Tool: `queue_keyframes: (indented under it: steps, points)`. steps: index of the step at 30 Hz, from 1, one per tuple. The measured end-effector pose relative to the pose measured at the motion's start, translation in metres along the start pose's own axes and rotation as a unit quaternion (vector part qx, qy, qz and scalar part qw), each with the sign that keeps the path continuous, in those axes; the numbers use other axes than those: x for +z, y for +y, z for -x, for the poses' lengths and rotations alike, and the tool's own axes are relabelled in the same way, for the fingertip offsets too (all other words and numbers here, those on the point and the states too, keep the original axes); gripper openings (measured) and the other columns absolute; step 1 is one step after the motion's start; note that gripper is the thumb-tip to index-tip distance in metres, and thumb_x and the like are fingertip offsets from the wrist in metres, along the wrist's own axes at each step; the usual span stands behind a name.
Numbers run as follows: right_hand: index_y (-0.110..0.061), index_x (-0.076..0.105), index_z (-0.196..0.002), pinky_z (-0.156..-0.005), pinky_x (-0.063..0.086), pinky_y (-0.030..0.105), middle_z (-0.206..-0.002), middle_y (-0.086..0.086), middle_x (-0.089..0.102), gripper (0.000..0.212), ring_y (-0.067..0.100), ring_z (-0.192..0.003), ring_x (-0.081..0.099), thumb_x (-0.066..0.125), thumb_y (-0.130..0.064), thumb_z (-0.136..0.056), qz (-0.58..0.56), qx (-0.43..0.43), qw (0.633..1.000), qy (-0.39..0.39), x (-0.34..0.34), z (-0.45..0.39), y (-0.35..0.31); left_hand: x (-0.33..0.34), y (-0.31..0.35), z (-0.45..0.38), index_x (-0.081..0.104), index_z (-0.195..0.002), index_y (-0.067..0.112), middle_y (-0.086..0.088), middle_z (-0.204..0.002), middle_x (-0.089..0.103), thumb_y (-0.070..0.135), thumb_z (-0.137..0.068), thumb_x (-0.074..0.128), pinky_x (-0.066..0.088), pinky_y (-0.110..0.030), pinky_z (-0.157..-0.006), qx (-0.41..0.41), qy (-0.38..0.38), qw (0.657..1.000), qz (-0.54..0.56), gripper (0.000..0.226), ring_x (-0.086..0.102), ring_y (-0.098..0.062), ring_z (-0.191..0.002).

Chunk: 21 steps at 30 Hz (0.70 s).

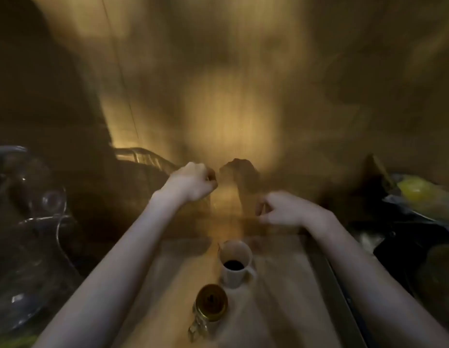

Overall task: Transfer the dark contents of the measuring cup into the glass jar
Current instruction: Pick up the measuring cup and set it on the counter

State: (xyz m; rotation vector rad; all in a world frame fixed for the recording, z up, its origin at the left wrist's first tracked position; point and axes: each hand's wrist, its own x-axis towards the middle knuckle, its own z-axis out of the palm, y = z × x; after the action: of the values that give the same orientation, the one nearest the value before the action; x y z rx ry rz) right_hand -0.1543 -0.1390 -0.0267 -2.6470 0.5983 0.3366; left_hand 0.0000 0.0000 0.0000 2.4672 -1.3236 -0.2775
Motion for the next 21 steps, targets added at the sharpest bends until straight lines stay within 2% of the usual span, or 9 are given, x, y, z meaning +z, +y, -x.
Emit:
queue_keyframes:
  steps: [2,5,7,9,10,13,16,18,21]
  points:
    - [-0.016,0.062,-0.099,-0.078,0.050,0.034,-0.087,-0.002,0.055,0.013,0.020,-0.089,0.058,0.060,-0.022,-0.087,-0.017,0.023,1.000,-0.009,0.020,-0.009,0.009,0.021,-0.006,-0.003,0.060,-0.082,0.010,-0.008,-0.082,0.059,0.026,-0.085,0.046,0.043,-0.033,-0.061,-0.021,-0.027,0.999,0.001,0.021,0.058,-0.026,-0.076]
    - [-0.015,0.061,-0.097,-0.080,0.050,0.036,-0.095,0.004,0.059,0.012,0.021,-0.093,0.058,0.058,-0.022,-0.087,-0.043,0.038,0.998,-0.033,0.063,-0.017,0.025,0.068,-0.023,-0.004,0.060,-0.103,0.009,-0.013,-0.102,0.060,0.028,-0.085,0.045,0.048,-0.037,-0.077,-0.033,-0.063,0.997,-0.008,0.029,0.058,-0.033,-0.098]
    - [-0.010,0.062,-0.098,-0.077,0.050,0.036,-0.098,0.007,0.064,0.016,0.022,-0.093,0.059,0.057,-0.022,-0.088,-0.064,0.047,0.996,-0.043,0.097,-0.021,0.035,0.101,-0.037,-0.001,0.059,-0.106,0.008,-0.016,-0.108,0.063,0.027,-0.085,0.044,0.050,-0.042,-0.082,-0.045,-0.076,0.996,0.003,0.031,0.059,-0.034,-0.101]
    - [-0.016,0.063,-0.090,-0.070,0.049,0.031,-0.090,0.004,0.066,0.011,0.024,-0.091,0.060,0.057,-0.025,-0.088,-0.083,0.068,0.993,-0.043,0.132,-0.024,0.045,0.132,-0.050,0.002,0.055,-0.115,0.009,-0.016,-0.114,0.061,0.025,-0.086,0.044,0.051,-0.042,-0.084,-0.055,-0.077,0.995,0.015,0.035,0.059,-0.033,-0.105]
    - [-0.018,0.062,-0.092,-0.068,0.047,0.028,-0.090,0.004,0.066,0.010,0.025,-0.092,0.060,0.057,-0.025,-0.088,-0.084,0.083,0.992,-0.043,0.148,-0.026,0.050,0.147,-0.055,0.003,0.051,-0.122,0.009,-0.016,-0.120,0.058,0.024,-0.086,0.044,0.050,-0.043,-0.086,-0.059,-0.082,0.995,0.010,0.039,0.055,-0.034,-0.109]
    - [-0.015,0.050,-0.121,-0.079,0.045,0.032,-0.116,0.011,0.061,0.034,0.029,-0.106,0.056,0.053,-0.023,-0.089,-0.098,0.104,0.990,-0.019,0.183,-0.029,0.056,0.180,-0.067,0.007,0.034,-0.135,0.011,-0.017,-0.138,0.043,0.023,-0.085,0.046,0.039,-0.045,-0.100,-0.065,-0.104,0.992,-0.017,0.053,0.039,-0.033,-0.128]
    - [-0.014,0.054,-0.114,-0.079,0.046,0.036,-0.113,0.012,0.061,0.025,0.031,-0.103,0.057,0.053,-0.020,-0.089,-0.152,0.105,0.982,0.049,0.211,-0.026,0.060,0.206,-0.075,0.009,0.024,-0.141,0.011,-0.014,-0.149,0.030,0.022,-0.085,0.049,0.028,-0.043,-0.111,-0.115,-0.136,0.983,0.050,0.063,0.025,-0.029,-0.138]
    - [-0.016,0.057,-0.103,-0.072,0.047,0.036,-0.101,0.009,0.065,0.014,0.029,-0.094,0.060,0.053,-0.018,-0.090,-0.201,0.124,0.967,0.098,0.228,-0.024,0.065,0.219,-0.077,0.010,0.023,-0.142,0.010,-0.014,-0.150,0.029,0.019,-0.083,0.051,0.025,-0.042,-0.113,-0.145,-0.152,0.972,0.109,0.065,0.025,-0.029,-0.139]
    - [-0.018,0.059,-0.104,-0.070,0.050,0.037,-0.096,0.005,0.067,0.014,0.022,-0.086,0.062,0.053,-0.019,-0.092,-0.268,0.143,0.941,0.147,0.243,-0.021,0.064,0.227,-0.075,0.009,0.027,-0.141,0.010,-0.013,-0.150,0.030,0.009,-0.082,0.051,0.026,-0.039,-0.111,-0.178,-0.173,0.937,0.246,0.064,0.026,-0.028,-0.139]
